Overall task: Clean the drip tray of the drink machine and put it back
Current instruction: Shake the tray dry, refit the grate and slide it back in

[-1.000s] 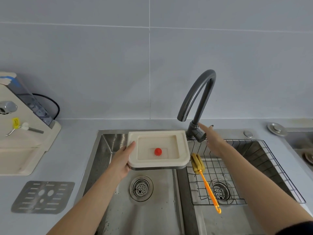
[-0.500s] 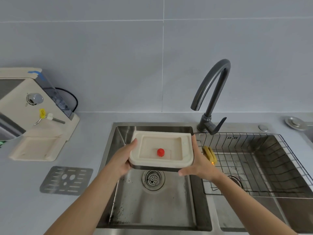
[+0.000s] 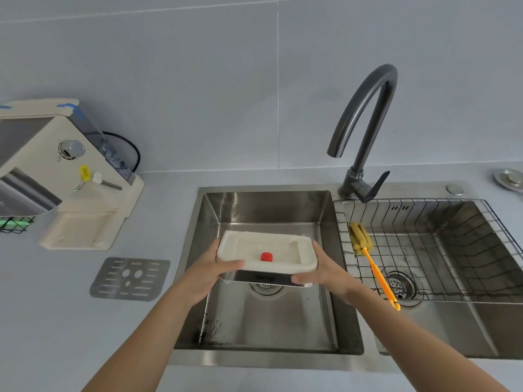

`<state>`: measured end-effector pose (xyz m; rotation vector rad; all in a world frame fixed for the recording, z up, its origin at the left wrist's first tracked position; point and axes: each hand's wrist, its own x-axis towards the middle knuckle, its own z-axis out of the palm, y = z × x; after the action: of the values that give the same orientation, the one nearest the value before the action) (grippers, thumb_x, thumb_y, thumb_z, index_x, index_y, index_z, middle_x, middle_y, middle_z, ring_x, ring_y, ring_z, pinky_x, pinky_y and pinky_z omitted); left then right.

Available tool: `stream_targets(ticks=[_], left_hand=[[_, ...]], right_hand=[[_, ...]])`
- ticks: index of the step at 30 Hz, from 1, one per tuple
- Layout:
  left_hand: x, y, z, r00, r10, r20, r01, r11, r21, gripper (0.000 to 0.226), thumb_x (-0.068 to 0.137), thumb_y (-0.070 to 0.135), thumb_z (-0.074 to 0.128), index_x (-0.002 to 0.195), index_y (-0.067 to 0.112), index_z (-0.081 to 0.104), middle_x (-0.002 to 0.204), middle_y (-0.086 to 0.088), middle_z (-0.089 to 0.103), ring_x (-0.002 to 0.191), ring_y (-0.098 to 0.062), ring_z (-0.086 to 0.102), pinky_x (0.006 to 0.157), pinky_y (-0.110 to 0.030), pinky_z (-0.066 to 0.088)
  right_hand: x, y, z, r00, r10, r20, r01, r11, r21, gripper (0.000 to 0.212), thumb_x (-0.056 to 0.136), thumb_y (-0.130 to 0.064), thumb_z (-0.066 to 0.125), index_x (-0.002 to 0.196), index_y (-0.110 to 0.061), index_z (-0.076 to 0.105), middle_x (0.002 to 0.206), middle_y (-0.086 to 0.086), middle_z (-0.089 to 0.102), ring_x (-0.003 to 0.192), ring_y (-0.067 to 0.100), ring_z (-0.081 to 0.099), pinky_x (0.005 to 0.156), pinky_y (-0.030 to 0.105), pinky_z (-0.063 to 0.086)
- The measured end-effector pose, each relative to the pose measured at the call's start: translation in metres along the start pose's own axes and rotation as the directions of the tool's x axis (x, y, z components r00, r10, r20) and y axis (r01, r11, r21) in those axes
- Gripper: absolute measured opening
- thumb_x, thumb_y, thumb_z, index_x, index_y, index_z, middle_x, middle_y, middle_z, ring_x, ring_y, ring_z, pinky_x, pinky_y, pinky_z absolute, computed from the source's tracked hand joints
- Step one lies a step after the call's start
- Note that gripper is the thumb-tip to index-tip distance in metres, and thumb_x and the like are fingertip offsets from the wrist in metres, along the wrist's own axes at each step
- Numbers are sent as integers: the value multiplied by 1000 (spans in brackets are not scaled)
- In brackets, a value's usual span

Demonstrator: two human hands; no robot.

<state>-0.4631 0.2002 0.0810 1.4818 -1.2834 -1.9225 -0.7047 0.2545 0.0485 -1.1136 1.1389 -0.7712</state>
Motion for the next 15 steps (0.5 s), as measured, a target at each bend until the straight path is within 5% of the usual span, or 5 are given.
stream_targets(ticks=[3, 6, 9, 12, 15], left_hand=[[0, -1, -3, 1000, -11, -26, 13, 995, 96, 58, 71, -4, 71, 116, 18, 41, 104, 9, 54, 111, -14, 48, 90, -19, 37], [4, 1, -1, 997, 2, -76, 8, 990, 138, 48, 74, -6, 67, 100, 26, 41, 96, 17, 48, 104, -9, 45, 87, -15, 35], [9, 1, -1, 993, -14, -118, 32, 988, 150, 42, 78, 2, 67, 98, 25, 40, 91, 17, 49, 92, -2, 48, 87, -20, 34], [18, 3, -3, 991, -35, -133, 63, 975, 213, 35, 77, 19, 71, 106, 21, 52, 105, 6, 59, 104, -10, 53, 86, -22, 37], [27, 7, -2, 987, -87, -137, 117, 966, 231, 23, 80, 28, 67, 100, 23, 55, 98, 9, 59, 89, -1, 52, 85, -23, 35]], right_hand=[[3, 3, 2, 997, 62, 42, -64, 996, 67, 53, 65, -14, 70, 112, -29, 51, 110, -15, 62, 99, -8, 61, 77, 8, 48], [7, 10, 1, 987, 149, 68, -156, 980, 120, 61, 54, -34, 72, 113, -31, 54, 109, -14, 66, 102, 2, 61, 81, 14, 47], [13, 17, -4, 968, 242, 65, -250, 952, 179, 64, 50, -37, 72, 111, -25, 57, 111, -5, 66, 104, 10, 59, 84, 20, 44], [17, 18, -7, 940, 333, 68, -340, 919, 200, 73, 56, -38, 72, 121, -9, 56, 117, 5, 64, 109, 17, 57, 93, 24, 40], [18, 16, -8, 911, 405, 77, -410, 867, 282, 53, 69, -36, 68, 116, -12, 59, 102, 0, 64, 95, 12, 56, 98, 26, 32]])
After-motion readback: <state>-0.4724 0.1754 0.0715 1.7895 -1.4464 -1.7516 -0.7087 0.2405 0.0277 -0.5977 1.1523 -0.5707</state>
